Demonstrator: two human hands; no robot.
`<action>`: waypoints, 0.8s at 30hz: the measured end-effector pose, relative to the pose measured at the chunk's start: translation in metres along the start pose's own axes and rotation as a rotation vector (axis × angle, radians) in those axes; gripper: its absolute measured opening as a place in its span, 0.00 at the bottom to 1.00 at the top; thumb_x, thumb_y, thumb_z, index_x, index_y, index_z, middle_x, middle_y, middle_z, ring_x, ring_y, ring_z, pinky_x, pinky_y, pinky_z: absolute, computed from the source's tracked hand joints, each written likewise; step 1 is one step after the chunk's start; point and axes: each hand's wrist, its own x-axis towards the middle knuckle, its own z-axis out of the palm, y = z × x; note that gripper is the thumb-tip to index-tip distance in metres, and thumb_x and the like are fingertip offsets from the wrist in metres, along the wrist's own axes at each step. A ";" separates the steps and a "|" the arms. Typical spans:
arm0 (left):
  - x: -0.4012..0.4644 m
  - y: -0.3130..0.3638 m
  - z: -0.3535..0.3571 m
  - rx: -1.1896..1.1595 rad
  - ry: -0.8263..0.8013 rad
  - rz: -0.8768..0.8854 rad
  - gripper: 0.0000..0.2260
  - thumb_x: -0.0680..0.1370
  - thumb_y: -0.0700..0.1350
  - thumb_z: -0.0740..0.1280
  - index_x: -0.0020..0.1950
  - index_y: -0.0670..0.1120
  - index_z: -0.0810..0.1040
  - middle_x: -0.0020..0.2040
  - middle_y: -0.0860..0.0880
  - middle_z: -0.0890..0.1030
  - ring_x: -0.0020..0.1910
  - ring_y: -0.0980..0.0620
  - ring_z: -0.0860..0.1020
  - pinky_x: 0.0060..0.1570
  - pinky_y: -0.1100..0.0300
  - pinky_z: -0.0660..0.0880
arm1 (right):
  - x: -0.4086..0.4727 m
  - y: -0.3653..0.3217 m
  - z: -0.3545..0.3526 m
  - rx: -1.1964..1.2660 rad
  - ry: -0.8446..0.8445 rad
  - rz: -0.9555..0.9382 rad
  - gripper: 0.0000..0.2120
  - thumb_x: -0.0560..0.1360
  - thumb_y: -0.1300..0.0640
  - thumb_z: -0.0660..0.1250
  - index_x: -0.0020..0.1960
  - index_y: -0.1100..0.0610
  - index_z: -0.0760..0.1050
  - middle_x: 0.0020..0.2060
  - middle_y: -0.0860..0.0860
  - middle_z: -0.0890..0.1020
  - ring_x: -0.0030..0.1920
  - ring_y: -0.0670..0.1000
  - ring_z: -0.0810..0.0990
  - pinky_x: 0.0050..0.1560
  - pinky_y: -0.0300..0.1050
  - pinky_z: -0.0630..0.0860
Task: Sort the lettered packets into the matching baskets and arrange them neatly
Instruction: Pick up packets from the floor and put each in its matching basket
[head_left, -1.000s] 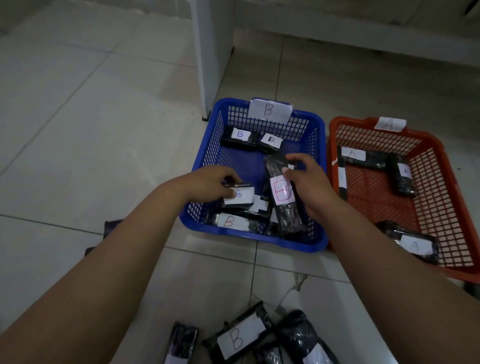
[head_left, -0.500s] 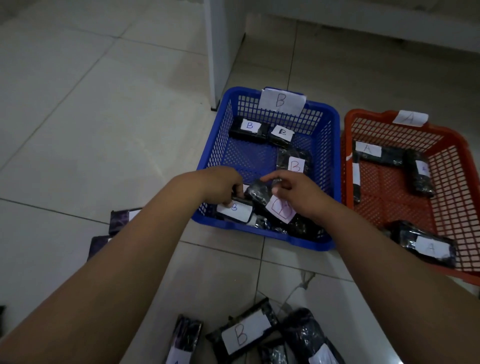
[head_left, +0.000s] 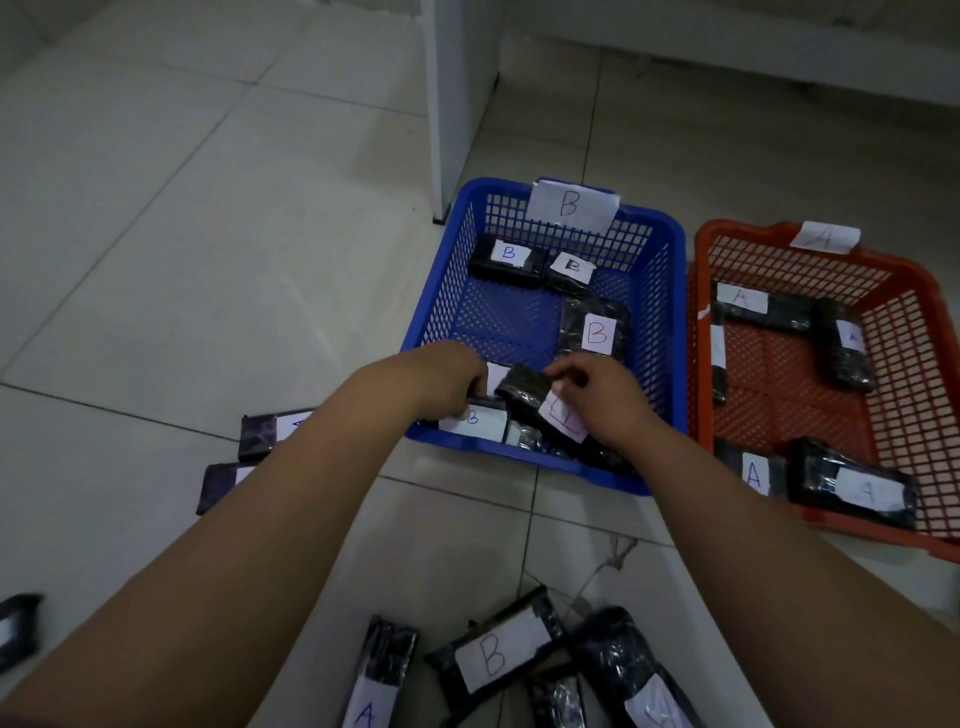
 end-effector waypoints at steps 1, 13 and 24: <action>-0.002 0.000 0.000 -0.008 0.019 0.008 0.15 0.75 0.39 0.68 0.61 0.45 0.75 0.59 0.47 0.76 0.57 0.50 0.74 0.49 0.63 0.68 | -0.001 0.001 0.001 -0.012 0.022 0.002 0.09 0.76 0.64 0.63 0.54 0.58 0.79 0.49 0.53 0.80 0.46 0.48 0.76 0.42 0.35 0.71; -0.075 -0.059 -0.010 -0.396 0.653 0.038 0.12 0.76 0.37 0.65 0.57 0.48 0.78 0.52 0.53 0.79 0.47 0.57 0.76 0.43 0.79 0.67 | -0.070 -0.040 0.028 -0.130 0.320 -0.350 0.12 0.74 0.64 0.64 0.56 0.56 0.77 0.50 0.53 0.79 0.56 0.54 0.71 0.57 0.46 0.69; -0.172 -0.142 0.052 -0.405 0.541 -0.283 0.11 0.76 0.36 0.66 0.57 0.45 0.78 0.53 0.47 0.80 0.45 0.52 0.76 0.44 0.63 0.68 | -0.142 -0.070 0.105 -0.116 -0.006 -0.378 0.13 0.75 0.61 0.63 0.58 0.50 0.74 0.49 0.45 0.74 0.53 0.45 0.71 0.52 0.38 0.68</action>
